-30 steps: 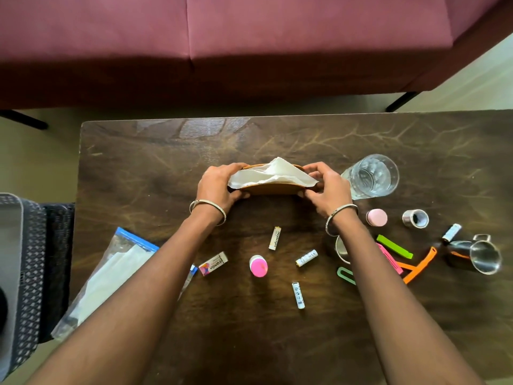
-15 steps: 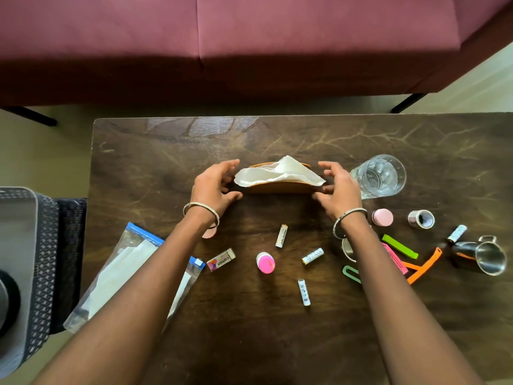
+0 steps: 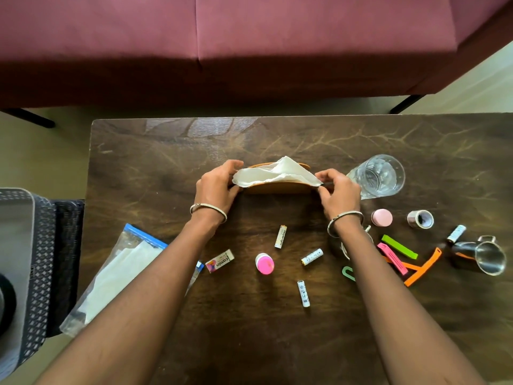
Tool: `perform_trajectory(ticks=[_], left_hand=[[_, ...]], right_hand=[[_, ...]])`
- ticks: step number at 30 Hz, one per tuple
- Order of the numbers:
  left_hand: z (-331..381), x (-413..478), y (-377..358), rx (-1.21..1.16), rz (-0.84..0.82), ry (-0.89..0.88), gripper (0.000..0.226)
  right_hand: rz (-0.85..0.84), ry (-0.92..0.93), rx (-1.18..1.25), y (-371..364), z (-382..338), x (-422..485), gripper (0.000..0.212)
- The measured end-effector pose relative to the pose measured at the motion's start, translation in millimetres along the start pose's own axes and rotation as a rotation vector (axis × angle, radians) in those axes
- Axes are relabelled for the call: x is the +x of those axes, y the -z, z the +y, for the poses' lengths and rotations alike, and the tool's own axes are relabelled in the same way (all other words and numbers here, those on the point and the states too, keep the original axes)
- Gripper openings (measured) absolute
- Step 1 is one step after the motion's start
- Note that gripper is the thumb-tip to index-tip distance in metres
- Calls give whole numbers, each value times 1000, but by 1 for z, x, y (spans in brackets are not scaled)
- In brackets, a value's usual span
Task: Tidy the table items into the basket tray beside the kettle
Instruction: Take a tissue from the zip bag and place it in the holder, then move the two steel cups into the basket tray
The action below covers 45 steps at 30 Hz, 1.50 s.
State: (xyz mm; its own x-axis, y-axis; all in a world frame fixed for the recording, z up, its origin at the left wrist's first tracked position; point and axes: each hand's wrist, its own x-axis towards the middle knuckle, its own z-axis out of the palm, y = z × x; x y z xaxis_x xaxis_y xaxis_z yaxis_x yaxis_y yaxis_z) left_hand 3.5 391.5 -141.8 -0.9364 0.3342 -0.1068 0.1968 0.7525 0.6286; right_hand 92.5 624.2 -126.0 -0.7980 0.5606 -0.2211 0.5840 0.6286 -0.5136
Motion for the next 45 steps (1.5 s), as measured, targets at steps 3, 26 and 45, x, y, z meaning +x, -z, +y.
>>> perform_trajectory(ticks=[3,26,45], left_hand=[[-1,1,-2,23,39,-24,23],[-7,-5,5,-236,-8,162,44],[-11,-170,63,-248,32,430,13]], right_hand=[[0,5,-13,1,3,4,17],[-28,-34,16,2,2,8,29],[148,0,303,21,-63,-190,11]])
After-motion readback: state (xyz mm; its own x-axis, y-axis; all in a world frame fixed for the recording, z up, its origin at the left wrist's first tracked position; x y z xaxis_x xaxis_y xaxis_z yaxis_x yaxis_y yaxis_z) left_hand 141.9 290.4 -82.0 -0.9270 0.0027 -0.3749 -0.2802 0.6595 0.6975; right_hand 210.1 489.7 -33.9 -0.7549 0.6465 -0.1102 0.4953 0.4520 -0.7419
